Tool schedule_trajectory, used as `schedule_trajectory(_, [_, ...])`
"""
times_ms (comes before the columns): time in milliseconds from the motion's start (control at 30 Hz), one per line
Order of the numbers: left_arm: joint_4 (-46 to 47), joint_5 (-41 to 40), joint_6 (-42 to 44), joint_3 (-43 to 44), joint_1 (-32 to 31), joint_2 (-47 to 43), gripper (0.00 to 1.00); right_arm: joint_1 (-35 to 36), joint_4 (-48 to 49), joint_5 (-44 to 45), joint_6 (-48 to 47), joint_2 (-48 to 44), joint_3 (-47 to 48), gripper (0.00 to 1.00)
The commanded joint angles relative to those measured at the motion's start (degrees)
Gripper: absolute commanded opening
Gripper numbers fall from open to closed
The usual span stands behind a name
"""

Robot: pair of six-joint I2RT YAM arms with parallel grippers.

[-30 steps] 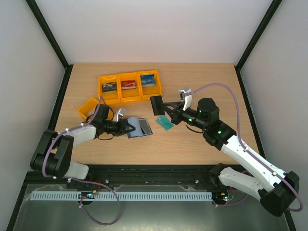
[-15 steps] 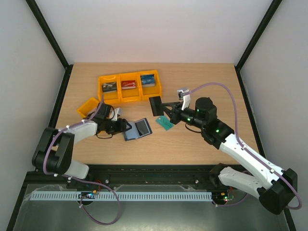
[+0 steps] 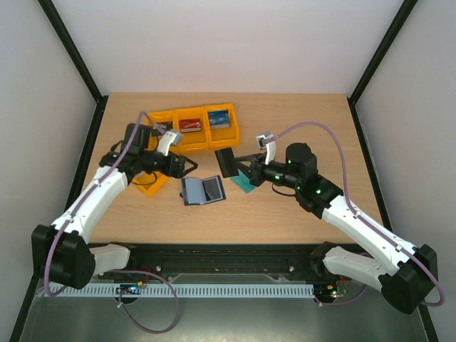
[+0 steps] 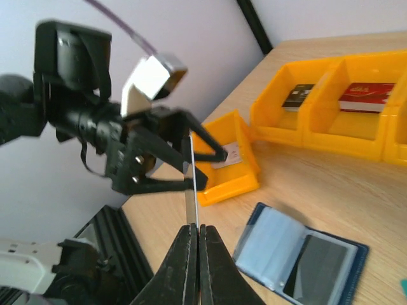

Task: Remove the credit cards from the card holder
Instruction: Place the card holder at the center of the board, then place the credit card in the storage box.

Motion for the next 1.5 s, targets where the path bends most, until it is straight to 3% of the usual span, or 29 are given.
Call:
schedule_trajectory(0, [-16.6,16.8,20.7,9.4,1.7,-3.1,0.84,-0.1,5.1,-7.3,1.3,-1.5,2.1,0.02])
schedule_trajectory(133, [-27.6,34.7,33.1,19.6,2.6,-4.1,0.84,-0.1,9.8,-7.5,3.0,-2.3,2.4,0.02])
schedule_trajectory(233, [-25.6,39.0,28.7,24.9,2.3,-3.9,0.83,-0.1,17.1,-8.2,7.2,-2.0,1.9,0.02])
schedule_trajectory(333, [-12.1,31.4,8.8,24.7,0.2,-4.5,0.74,-0.1,28.4,-9.0,14.4,-0.7,-0.2,0.02])
schedule_trajectory(400, [-7.9,25.0,1.6,24.6,-1.3,-4.2,0.67,0.0,35.0,-8.8,18.4,0.7,-1.7,0.02])
schedule_trajectory(600, [-3.2,22.8,-2.9,22.9,-3.5,-4.1,0.65,0.6,40.6,-8.8,21.9,3.6,-1.7,0.02])
schedule_trajectory(967, [2.3,28.0,-8.2,21.3,-4.3,-3.0,0.48,1.6,40.4,-9.5,21.0,4.6,-2.2,0.02])
schedule_trajectory(1200, [2.7,28.3,-8.5,22.2,-6.5,-1.4,0.46,1.9,40.0,-9.4,20.3,5.9,-1.9,0.02])
schedule_trajectory(1267, [2.5,28.7,-8.1,22.6,-6.8,-1.0,0.39,1.9,39.9,-9.5,20.1,6.0,-2.0,0.02])
schedule_trajectory(1367, [2.2,27.3,-8.2,23.0,-6.9,-0.6,0.04,1.9,39.5,-9.8,19.3,6.1,-1.8,0.02])
schedule_trajectory(1467, [1.0,27.0,-7.6,23.1,-6.9,-0.3,0.02,1.9,37.2,-9.2,17.7,6.1,-1.7,0.02])
